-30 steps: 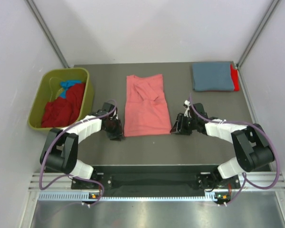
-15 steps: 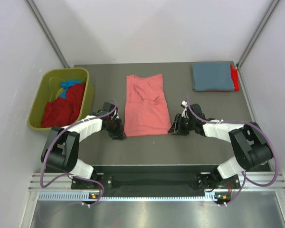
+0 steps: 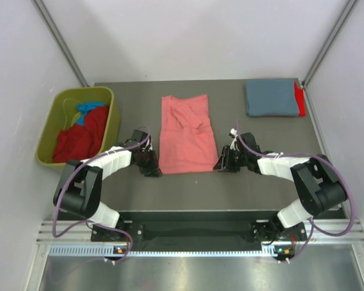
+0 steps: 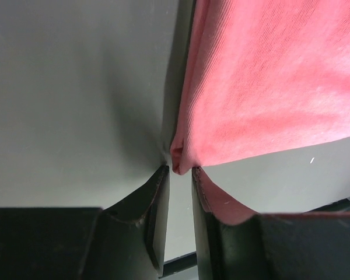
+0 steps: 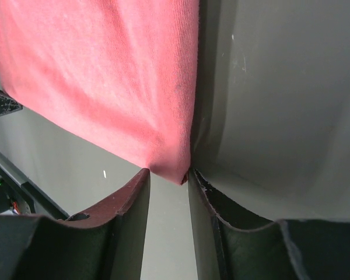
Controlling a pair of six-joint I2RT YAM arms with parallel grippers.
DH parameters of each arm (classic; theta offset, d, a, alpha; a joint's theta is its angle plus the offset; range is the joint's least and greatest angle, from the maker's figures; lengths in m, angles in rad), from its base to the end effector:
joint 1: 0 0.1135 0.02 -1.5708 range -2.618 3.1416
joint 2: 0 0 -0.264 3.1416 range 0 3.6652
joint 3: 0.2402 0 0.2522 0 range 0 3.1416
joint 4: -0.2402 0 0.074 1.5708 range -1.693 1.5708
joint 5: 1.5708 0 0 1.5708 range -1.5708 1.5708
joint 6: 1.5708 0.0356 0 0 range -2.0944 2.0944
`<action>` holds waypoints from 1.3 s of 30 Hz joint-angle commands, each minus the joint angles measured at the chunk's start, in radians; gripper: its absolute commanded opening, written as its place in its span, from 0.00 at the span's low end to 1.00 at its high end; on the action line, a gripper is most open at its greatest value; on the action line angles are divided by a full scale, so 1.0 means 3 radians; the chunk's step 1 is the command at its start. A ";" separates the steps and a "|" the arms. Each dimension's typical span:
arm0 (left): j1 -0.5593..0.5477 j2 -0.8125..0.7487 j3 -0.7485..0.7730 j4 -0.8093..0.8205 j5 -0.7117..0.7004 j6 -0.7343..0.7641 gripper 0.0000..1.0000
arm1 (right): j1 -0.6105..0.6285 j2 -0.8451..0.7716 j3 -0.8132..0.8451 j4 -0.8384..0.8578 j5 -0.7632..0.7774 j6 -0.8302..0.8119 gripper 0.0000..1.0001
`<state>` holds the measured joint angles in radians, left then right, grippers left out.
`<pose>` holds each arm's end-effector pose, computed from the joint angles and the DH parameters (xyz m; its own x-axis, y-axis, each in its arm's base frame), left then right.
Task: Fold and stack the t-shirts
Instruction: Fold the tshirt
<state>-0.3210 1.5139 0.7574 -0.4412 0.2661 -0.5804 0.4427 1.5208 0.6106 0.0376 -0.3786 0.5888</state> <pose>0.2474 -0.0921 0.1517 -0.9557 -0.2397 -0.1705 -0.1539 0.9014 -0.4047 0.2413 0.1290 0.1385 -0.9159 0.1369 -0.3774 -0.1252 0.7958 0.5925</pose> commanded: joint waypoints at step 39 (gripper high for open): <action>-0.0781 -0.1345 0.0757 -0.1173 -0.0814 -0.0326 0.00 | 0.0023 -0.1813 0.0464 -0.1808 0.0848 -0.0510 0.00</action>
<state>-0.5598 1.0893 0.8898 -0.7341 0.1326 -0.6827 0.4511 0.9401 0.6514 -0.4835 -0.1791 0.4988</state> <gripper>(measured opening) 0.013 0.009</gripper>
